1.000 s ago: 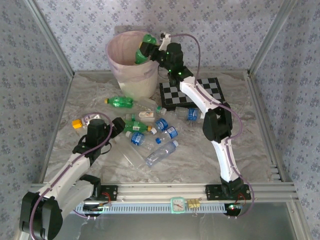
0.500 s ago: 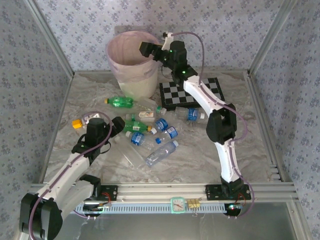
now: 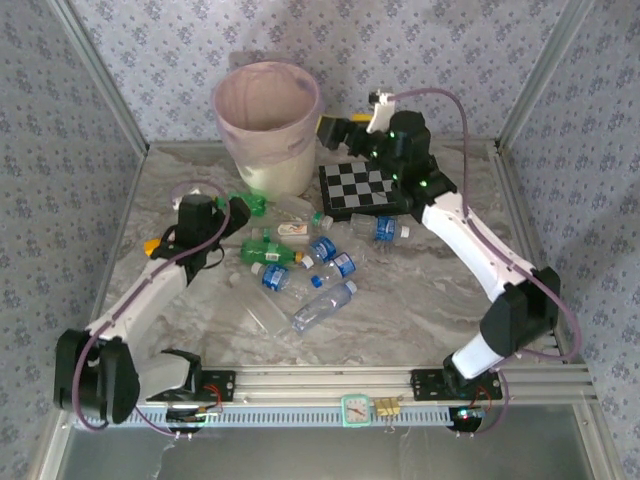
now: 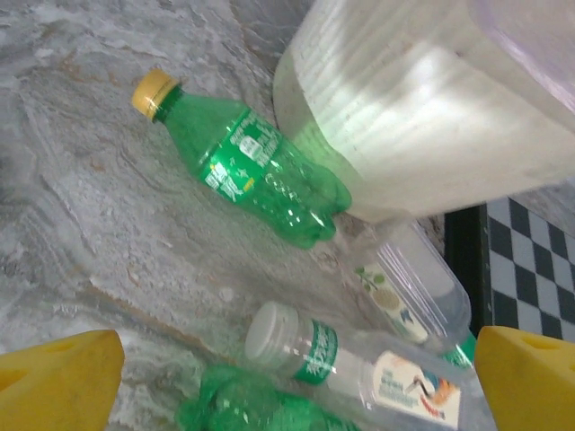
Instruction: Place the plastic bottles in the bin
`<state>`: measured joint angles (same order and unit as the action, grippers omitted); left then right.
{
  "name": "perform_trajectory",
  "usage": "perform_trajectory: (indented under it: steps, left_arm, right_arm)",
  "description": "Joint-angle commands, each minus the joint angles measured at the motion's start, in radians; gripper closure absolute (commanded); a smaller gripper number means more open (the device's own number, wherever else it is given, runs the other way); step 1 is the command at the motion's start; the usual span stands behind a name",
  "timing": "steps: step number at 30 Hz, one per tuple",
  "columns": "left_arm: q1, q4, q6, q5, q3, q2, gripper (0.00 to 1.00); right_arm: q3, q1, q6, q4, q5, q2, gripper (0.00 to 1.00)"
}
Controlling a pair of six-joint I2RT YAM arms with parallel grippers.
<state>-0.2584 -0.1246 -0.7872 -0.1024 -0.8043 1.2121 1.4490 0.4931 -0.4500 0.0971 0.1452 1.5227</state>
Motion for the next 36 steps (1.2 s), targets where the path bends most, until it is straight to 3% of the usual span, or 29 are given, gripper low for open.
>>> perform_trajectory:
  steps: [1,9,17,36]
  left_arm:
    - [0.015,-0.037,-0.061,-0.052,-0.084,0.081,0.0]
    - [0.049,-0.066,-0.193,-0.091,-0.219,0.297,0.0]
    - [0.09,-0.085,-0.377,-0.09,-0.337,0.496,0.0]
    - [0.102,-0.133,-0.544,-0.072,-0.553,0.784,0.0]
  right_arm:
    - [-0.107,-0.001,0.063,-0.094,-0.083,-0.091,0.0]
    - [-0.341,0.0,0.089,-0.233,-0.159,-0.245,0.0]
    - [-0.52,-0.003,0.064,-0.235,-0.212,-0.354,0.0]
    - [-0.644,-0.021,0.06,-0.238,-0.263,-0.486,0.0]
